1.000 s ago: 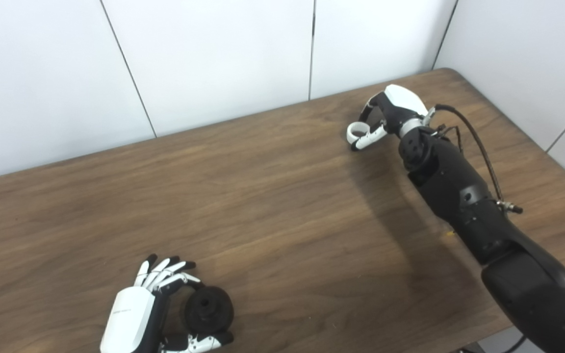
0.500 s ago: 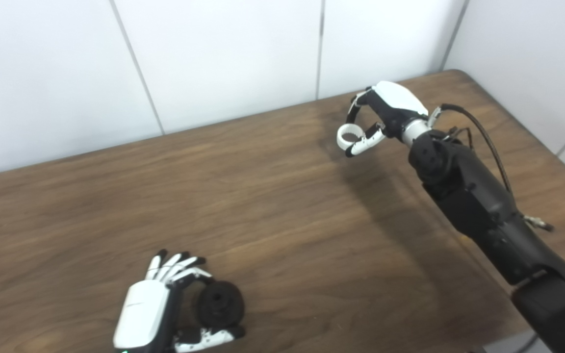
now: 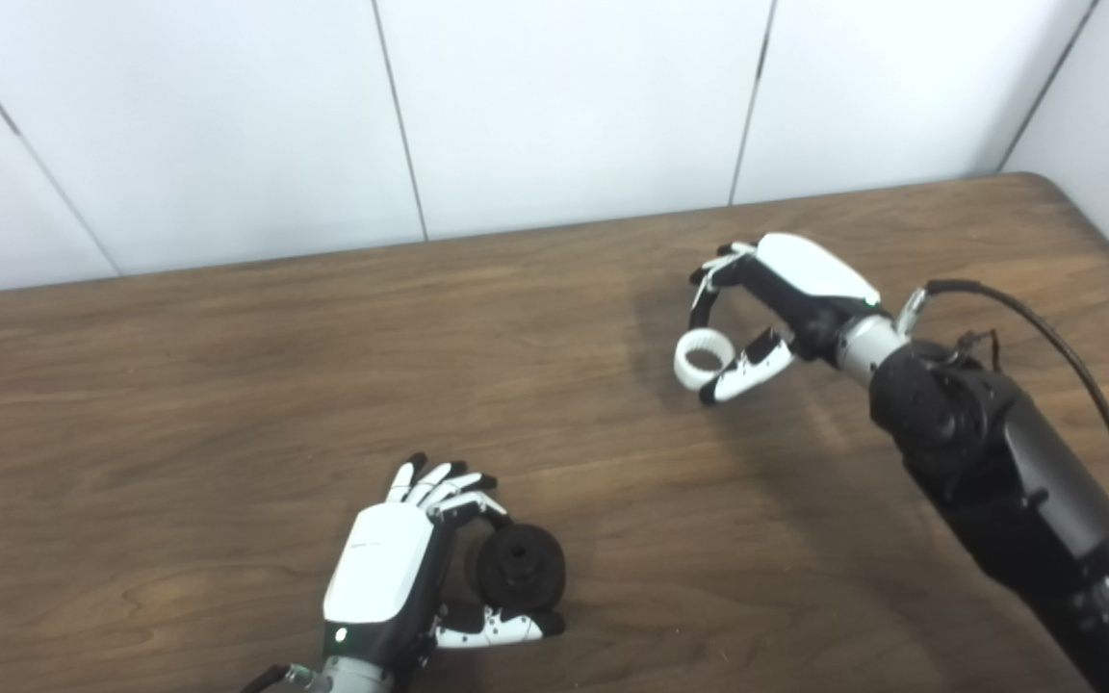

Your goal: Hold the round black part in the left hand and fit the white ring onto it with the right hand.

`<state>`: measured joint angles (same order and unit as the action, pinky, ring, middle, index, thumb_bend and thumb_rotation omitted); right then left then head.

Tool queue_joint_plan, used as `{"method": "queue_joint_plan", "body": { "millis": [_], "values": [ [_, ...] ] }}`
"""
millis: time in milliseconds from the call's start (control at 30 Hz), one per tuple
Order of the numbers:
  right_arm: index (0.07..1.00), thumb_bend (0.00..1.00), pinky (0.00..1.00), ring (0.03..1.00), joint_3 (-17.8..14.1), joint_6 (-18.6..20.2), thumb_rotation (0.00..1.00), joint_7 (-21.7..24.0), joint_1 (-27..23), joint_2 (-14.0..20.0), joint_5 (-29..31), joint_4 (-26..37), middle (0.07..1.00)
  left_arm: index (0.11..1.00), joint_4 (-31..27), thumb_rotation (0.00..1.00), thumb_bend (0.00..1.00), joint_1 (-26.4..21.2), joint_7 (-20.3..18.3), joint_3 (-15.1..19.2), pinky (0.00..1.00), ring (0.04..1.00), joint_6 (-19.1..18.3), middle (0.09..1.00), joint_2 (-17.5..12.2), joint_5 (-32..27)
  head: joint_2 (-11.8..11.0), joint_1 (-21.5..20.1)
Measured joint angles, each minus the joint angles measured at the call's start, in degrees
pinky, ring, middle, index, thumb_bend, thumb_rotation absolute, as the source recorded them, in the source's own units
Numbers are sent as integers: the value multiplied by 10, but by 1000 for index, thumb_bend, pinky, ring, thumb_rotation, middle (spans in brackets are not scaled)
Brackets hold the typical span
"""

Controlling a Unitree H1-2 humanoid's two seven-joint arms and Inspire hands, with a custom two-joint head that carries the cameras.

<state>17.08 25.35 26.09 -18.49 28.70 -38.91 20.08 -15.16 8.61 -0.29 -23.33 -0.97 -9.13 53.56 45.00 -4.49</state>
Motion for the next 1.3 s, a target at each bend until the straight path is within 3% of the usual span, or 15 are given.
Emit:
{"method": "queue_joint_plan", "body": {
  "millis": [167,400,667,933,1300],
  "values": [
    [483,525,1000,948,15,-2,136,30,19,-14,-2,44,852,484,0,57,525,-3,0,-8,1000,896,-7,804,6,7,6,18],
    [483,523,1000,973,18,-14,139,34,42,-39,-2,84,868,484,10,58,525,-15,0,-20,1000,894,-12,800,20,22,15,48],
    [483,523,1000,984,38,-15,140,69,50,-41,-12,126,878,484,16,58,525,-20,3,-27,1000,900,-21,804,31,30,29,73],
    [483,524,1000,986,47,-16,136,107,51,-60,-16,162,879,484,21,57,525,-29,0,-35,1000,899,-31,802,37,41,43,80],
    [482,524,1000,983,57,-21,137,135,50,-74,-26,165,874,483,21,58,525,-35,-5,-36,1000,897,-39,798,40,41,55,79]
  ]
}}
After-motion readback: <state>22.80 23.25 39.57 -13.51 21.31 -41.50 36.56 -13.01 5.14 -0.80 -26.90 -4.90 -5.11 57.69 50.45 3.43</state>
